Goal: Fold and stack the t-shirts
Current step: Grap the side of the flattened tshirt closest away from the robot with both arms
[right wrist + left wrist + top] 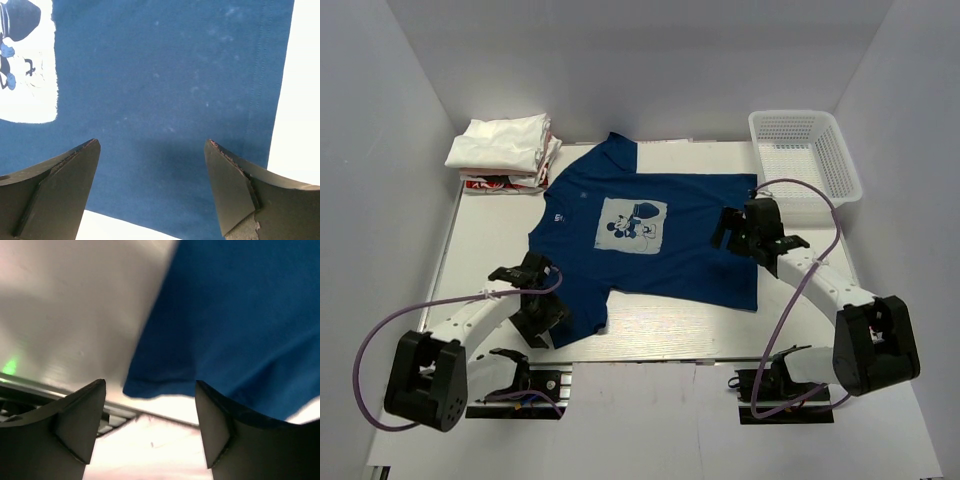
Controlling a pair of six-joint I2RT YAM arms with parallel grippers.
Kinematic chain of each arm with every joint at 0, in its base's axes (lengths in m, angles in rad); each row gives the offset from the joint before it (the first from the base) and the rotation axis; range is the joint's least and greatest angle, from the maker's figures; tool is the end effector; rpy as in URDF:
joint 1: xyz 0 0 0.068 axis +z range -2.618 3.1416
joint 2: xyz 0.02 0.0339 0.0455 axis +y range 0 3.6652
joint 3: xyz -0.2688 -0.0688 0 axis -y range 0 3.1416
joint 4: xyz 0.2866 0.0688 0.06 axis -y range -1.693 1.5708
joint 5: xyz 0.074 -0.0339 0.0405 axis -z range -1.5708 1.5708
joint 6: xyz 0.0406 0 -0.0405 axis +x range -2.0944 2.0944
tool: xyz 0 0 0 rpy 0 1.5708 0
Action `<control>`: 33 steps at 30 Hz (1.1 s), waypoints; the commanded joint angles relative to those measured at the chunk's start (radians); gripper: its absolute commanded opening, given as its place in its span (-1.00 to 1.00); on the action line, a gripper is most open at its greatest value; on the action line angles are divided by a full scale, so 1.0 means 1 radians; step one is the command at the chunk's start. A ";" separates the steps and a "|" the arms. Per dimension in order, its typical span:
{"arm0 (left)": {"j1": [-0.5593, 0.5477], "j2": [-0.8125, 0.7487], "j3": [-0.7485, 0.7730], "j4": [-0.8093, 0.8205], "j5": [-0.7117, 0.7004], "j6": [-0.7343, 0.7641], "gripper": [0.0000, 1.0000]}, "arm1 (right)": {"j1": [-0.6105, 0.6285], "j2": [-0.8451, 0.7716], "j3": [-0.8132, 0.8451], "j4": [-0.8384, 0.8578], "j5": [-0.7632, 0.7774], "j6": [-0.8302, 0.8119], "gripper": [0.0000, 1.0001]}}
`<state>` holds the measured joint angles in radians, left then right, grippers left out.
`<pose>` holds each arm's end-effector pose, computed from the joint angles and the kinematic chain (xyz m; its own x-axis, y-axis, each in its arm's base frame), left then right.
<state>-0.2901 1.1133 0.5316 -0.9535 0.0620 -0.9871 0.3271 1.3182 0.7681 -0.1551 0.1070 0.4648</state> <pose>0.1696 -0.0533 0.1329 -0.7677 -0.6400 0.0321 -0.6406 0.7653 -0.0638 0.3003 0.0973 0.2010 -0.6574 0.2476 -0.7117 0.0584 0.9584 0.2794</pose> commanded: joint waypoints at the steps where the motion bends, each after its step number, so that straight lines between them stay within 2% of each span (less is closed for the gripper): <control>1: -0.001 0.046 -0.022 0.109 -0.044 -0.044 0.51 | -0.008 -0.053 -0.019 -0.010 0.033 0.023 0.81; 2: -0.001 0.068 -0.022 0.128 -0.044 -0.044 0.16 | -0.011 -0.069 -0.027 -0.021 0.031 0.023 0.81; 4: -0.001 0.134 -0.022 0.148 -0.044 -0.024 -0.24 | -0.013 -0.112 -0.061 -0.049 0.040 0.025 0.81; 5: -0.001 0.154 -0.022 0.148 -0.044 -0.024 -0.78 | -0.019 -0.128 -0.070 -0.064 0.046 0.031 0.81; 6: -0.001 0.170 -0.012 0.131 -0.044 -0.024 -1.00 | -0.019 -0.163 -0.079 -0.076 0.052 0.049 0.81; 9: -0.001 0.184 -0.002 0.119 -0.044 0.007 -1.00 | -0.034 -0.192 -0.136 -0.211 0.076 0.122 0.81; 14: -0.010 0.031 -0.059 0.110 0.094 0.056 -1.00 | -0.056 -0.267 -0.231 -0.352 0.057 0.218 0.81; 20: -0.020 -0.015 -0.059 0.035 0.187 0.116 -1.00 | -0.091 -0.264 -0.296 -0.370 0.048 0.233 0.81; 23: -0.029 -0.033 -0.050 0.024 0.223 0.127 -1.00 | -0.105 -0.238 -0.314 -0.337 0.030 0.235 0.67; 24: -0.029 -0.033 -0.059 0.024 0.234 0.139 -1.00 | -0.108 -0.231 -0.335 -0.283 0.028 0.239 0.58; 27: -0.049 -0.033 -0.059 0.012 0.272 0.151 -1.00 | -0.125 -0.202 -0.336 -0.251 0.037 0.245 0.03; 28: -0.049 -0.033 -0.059 0.001 0.301 0.162 -1.00 | -0.132 -0.198 -0.329 -0.261 0.051 0.248 -0.39; 32: -0.058 -0.096 -0.068 -0.039 0.335 0.150 -1.00 | -0.145 -0.226 -0.308 -0.319 0.079 0.227 -0.61; 33: -0.069 -0.113 -0.059 -0.054 0.349 0.150 -1.00 | -0.149 -0.256 -0.308 -0.333 0.100 0.227 -0.78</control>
<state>-0.3420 1.0557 0.4675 -0.9554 0.3420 -0.8463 0.1902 1.0924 0.4671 -0.4202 0.1608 0.6926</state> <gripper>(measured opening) 0.019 0.147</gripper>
